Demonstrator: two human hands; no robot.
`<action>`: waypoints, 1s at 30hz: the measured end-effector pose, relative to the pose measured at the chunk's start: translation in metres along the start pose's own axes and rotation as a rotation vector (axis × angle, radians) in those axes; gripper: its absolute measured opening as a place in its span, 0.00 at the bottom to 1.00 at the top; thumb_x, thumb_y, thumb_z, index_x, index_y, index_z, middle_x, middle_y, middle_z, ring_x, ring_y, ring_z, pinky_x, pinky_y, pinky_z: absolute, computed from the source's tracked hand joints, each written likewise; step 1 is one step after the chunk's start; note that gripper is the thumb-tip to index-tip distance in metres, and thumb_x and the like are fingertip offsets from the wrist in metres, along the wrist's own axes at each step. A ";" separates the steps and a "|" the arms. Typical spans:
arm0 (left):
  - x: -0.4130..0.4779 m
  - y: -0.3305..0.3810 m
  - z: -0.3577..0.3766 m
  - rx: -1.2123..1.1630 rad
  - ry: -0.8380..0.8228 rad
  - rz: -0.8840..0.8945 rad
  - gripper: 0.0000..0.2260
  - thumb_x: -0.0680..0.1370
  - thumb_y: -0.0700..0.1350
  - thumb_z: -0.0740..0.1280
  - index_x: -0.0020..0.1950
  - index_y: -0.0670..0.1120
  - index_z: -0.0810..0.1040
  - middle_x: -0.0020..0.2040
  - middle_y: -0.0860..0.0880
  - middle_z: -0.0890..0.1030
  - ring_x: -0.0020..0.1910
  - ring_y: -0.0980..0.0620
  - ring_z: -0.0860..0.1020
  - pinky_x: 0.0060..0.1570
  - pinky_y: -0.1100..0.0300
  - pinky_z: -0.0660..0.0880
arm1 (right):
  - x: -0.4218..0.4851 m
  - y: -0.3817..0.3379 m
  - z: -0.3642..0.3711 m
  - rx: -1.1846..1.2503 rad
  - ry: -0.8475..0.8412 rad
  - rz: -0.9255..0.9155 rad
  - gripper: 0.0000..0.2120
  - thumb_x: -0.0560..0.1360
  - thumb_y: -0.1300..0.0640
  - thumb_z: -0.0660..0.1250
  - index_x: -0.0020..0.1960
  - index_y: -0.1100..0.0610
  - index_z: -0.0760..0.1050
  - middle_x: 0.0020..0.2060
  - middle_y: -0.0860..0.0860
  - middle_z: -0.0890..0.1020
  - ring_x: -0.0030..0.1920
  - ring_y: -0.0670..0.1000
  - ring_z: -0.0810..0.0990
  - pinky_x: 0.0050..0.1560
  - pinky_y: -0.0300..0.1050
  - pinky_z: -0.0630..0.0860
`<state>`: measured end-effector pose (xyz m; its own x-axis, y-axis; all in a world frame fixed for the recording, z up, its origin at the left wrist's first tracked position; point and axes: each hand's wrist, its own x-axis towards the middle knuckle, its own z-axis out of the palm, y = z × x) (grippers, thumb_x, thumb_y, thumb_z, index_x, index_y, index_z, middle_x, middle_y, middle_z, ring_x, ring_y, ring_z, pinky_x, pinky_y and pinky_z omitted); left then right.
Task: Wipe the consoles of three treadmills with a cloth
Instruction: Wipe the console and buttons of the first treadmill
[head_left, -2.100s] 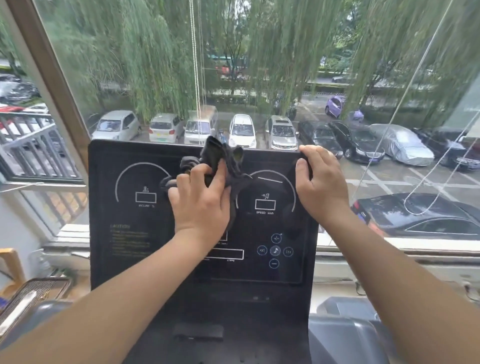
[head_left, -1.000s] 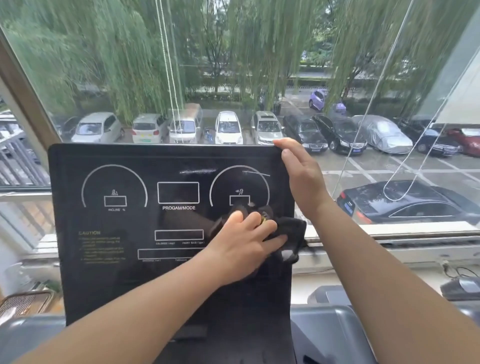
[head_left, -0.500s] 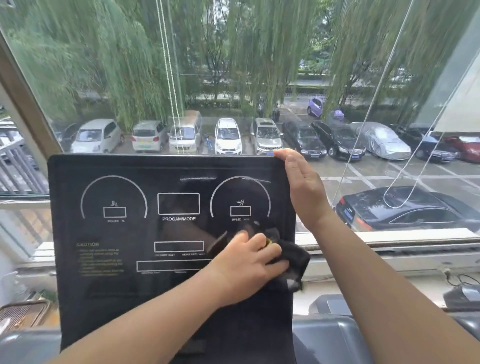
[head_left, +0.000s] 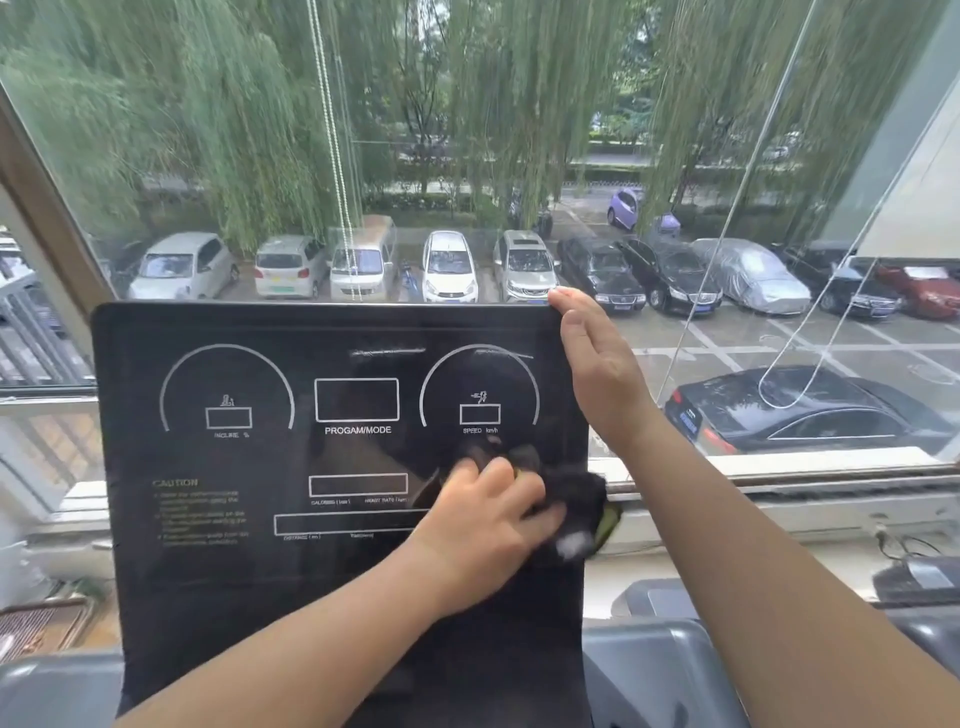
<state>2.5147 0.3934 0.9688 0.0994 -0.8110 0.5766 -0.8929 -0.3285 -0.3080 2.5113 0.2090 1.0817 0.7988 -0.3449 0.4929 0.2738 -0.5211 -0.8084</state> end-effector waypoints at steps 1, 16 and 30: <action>-0.008 -0.001 -0.002 -0.007 -0.074 0.117 0.15 0.76 0.47 0.66 0.63 0.55 0.79 0.53 0.50 0.78 0.46 0.44 0.73 0.42 0.50 0.69 | -0.004 -0.003 -0.002 -0.012 -0.017 0.012 0.23 0.86 0.48 0.53 0.78 0.51 0.70 0.78 0.43 0.69 0.79 0.40 0.62 0.81 0.44 0.55; 0.002 -0.018 -0.007 0.061 0.120 -0.235 0.15 0.77 0.50 0.69 0.64 0.53 0.82 0.55 0.46 0.81 0.47 0.39 0.77 0.41 0.48 0.69 | -0.127 0.069 0.014 0.247 -0.074 0.752 0.22 0.85 0.37 0.54 0.68 0.47 0.77 0.65 0.48 0.82 0.68 0.50 0.78 0.69 0.50 0.73; -0.020 0.022 0.004 0.011 0.120 -0.406 0.09 0.79 0.49 0.68 0.58 0.53 0.84 0.50 0.47 0.80 0.45 0.40 0.75 0.42 0.47 0.71 | -0.143 0.082 0.027 0.325 0.093 0.695 0.14 0.88 0.54 0.58 0.66 0.57 0.78 0.54 0.51 0.86 0.56 0.49 0.84 0.57 0.39 0.80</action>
<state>2.4953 0.4004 0.9472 0.3900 -0.5523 0.7368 -0.7869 -0.6155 -0.0448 2.4341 0.2371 0.9364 0.8002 -0.5809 -0.1490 -0.1191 0.0895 -0.9888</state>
